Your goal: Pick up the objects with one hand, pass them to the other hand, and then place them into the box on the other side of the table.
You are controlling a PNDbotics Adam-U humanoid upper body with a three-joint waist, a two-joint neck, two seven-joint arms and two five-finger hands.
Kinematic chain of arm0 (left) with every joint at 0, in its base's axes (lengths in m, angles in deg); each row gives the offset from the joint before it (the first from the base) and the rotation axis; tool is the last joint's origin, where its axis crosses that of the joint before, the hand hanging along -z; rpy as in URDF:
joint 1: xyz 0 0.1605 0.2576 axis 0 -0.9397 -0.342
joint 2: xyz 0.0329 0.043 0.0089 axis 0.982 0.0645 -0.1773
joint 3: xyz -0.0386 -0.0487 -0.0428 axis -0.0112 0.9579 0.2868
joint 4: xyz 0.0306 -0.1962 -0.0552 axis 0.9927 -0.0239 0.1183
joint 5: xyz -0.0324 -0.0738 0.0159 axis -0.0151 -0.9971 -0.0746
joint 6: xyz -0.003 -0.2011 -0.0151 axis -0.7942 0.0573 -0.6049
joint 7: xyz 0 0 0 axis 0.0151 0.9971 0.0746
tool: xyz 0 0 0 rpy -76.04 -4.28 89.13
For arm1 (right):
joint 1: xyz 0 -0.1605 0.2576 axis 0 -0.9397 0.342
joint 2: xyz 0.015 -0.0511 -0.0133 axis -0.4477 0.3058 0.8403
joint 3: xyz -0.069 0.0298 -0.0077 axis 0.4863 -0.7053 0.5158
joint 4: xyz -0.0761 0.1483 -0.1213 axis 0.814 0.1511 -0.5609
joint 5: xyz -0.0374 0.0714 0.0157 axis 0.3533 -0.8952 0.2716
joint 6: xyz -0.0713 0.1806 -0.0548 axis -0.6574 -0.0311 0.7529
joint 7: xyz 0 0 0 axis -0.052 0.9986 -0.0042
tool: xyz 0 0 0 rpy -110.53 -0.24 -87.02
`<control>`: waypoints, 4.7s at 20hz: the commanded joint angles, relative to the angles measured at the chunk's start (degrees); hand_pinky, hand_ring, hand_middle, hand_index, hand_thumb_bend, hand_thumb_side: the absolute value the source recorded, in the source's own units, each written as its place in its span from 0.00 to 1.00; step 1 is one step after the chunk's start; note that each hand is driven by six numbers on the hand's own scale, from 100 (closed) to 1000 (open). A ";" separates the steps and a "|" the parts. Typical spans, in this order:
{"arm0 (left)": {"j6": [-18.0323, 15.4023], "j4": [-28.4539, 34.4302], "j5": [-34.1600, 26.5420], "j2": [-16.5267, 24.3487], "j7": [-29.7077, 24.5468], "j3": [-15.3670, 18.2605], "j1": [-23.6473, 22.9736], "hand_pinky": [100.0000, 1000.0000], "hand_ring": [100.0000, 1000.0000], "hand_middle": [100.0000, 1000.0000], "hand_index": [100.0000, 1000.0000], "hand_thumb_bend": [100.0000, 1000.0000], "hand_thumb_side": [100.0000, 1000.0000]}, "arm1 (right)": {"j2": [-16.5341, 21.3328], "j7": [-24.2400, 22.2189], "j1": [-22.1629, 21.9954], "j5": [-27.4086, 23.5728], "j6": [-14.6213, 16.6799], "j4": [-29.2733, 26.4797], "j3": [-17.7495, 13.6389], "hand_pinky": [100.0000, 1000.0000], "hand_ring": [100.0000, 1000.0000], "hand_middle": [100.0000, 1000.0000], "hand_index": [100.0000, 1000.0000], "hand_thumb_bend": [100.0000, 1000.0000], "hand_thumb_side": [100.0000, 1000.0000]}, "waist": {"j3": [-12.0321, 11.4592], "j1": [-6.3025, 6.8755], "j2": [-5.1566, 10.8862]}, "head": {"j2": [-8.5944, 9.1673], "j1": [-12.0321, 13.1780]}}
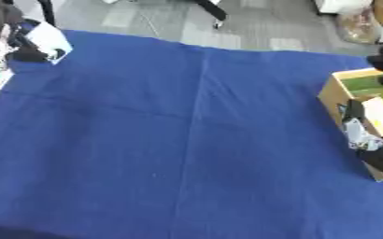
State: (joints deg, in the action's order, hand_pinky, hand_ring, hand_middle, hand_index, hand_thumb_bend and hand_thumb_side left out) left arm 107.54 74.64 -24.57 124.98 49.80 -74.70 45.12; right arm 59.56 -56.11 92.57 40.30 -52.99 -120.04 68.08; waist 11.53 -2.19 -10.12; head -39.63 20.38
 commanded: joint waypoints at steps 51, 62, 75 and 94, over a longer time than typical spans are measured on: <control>-2.88 52.43 -43.61 -2.59 -11.06 -22.87 -13.68 0.52 0.32 0.33 0.49 0.68 0.12 | -4.84 -17.97 17.07 15.19 18.02 -1.92 13.58 0.82 0.85 0.89 0.89 0.50 0.14 | -2.64 1.67 6.23 | -4.49 -3.90; 1.15 52.43 -44.86 -3.23 -14.58 -27.49 -7.64 0.52 0.32 0.33 0.49 0.68 0.10 | -6.39 -19.20 18.67 14.61 19.19 -1.92 14.96 0.82 0.83 0.87 0.88 0.49 0.15 | -3.00 1.69 6.51 | -4.49 -4.34; 4.03 52.43 -46.39 -4.29 -16.48 -30.58 -4.11 0.52 0.32 0.33 0.49 0.66 0.08 | -7.15 -20.49 19.29 13.92 19.57 -1.81 15.67 0.81 0.82 0.85 0.87 0.48 0.14 | -2.99 1.70 6.47 | -4.49 -4.43; 3.20 52.43 -46.04 -4.14 -17.71 -30.43 -3.71 0.57 0.35 0.37 0.53 0.73 0.14 | -6.76 -14.44 18.70 13.49 17.17 -1.25 15.50 0.76 0.74 0.71 0.42 0.04 0.00 | -3.12 1.67 6.62 | -4.49 -4.46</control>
State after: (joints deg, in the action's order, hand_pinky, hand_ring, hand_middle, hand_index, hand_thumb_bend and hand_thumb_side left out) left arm 111.03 125.88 -70.72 120.34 32.59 -104.89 40.70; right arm 52.51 -71.57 110.22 53.88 -35.31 -121.08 84.67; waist 8.44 -1.41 -5.27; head -43.79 16.01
